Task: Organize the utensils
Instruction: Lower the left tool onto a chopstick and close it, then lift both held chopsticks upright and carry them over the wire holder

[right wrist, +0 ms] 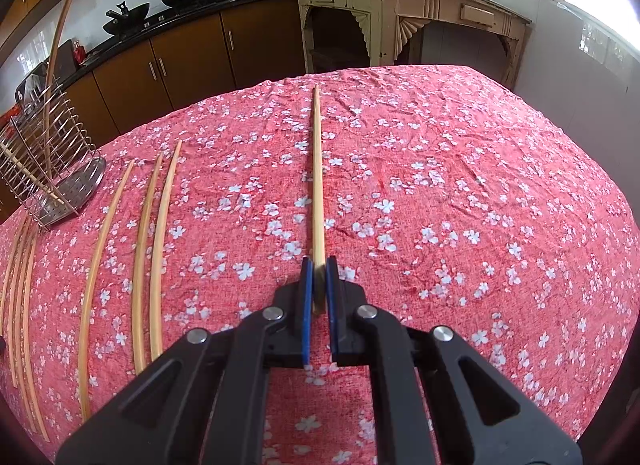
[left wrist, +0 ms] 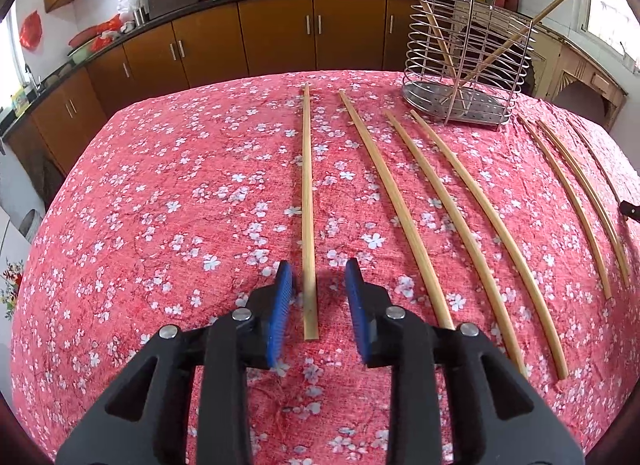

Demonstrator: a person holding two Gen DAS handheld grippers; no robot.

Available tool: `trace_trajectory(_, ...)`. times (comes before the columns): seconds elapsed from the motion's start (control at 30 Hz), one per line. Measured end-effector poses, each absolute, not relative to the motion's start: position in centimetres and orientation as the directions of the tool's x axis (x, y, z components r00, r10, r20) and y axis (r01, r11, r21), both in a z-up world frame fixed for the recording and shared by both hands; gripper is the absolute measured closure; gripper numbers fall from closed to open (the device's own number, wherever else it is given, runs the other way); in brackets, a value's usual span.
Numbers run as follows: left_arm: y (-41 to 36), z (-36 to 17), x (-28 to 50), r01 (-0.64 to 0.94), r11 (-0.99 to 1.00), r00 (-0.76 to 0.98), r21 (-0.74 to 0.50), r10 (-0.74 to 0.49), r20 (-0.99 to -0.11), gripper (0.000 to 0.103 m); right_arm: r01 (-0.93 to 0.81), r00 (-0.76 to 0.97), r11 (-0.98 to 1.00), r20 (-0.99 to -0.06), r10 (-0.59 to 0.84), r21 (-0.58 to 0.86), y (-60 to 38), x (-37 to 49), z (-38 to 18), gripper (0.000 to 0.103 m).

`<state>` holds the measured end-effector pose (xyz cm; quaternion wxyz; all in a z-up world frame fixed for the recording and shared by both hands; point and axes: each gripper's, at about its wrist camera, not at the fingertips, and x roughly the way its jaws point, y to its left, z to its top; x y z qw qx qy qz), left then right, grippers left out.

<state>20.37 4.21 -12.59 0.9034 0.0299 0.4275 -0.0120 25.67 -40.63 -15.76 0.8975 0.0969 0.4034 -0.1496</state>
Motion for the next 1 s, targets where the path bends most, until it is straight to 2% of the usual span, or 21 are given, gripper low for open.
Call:
trace_trajectory(0.1, 4.4, -12.5, 20.4, 0.042, 0.998, 0.634, 0.037, 0.002, -0.774, 0.077, 0.346, 0.629, 0.937, -0.753, -0.193, 0.05, -40.6, 25.7, -15.8, 0.095)
trace_trajectory(0.23, 4.8, -12.5, 20.4, 0.019, 0.999, 0.634, 0.039, 0.018, -0.773, 0.096, 0.345, 0.63, 0.937, -0.753, -0.19, 0.052, -40.6, 25.7, -15.8, 0.095)
trace_trajectory(0.43, 5.2, -12.4, 20.4, 0.035, 0.999, 0.635, 0.017, -0.009, -0.773, 0.096, 0.341, 0.64, 0.937, -0.749, -0.173, 0.075, -40.8, 25.5, -15.6, 0.095)
trace_trajectory(0.57, 5.4, -11.6, 19.6, 0.047, 0.998, 0.669, 0.031, -0.008, -0.743, 0.096, 0.323, 0.701, 0.946, -0.679, -0.219, 0.029, -39.9, 24.3, -14.2, 0.096)
trace_trajectory(0.77, 6.0, -6.5, 16.9, 0.046, 0.997, 0.807, 0.064, 0.001, -0.591, 0.096, 0.292, 0.809, 0.956, -0.537, -0.241, 0.011, -38.2, 21.9, -10.1, 0.096)
trace_trajectory(1.0, 6.5, -2.0, 15.6, -0.005, 0.999, 0.894, 0.033, 0.019, -0.447, 0.096, 0.261, 0.894, 0.964, -0.39, -0.222, 0.051, -37.0, 19.9, -4.9, 0.096)
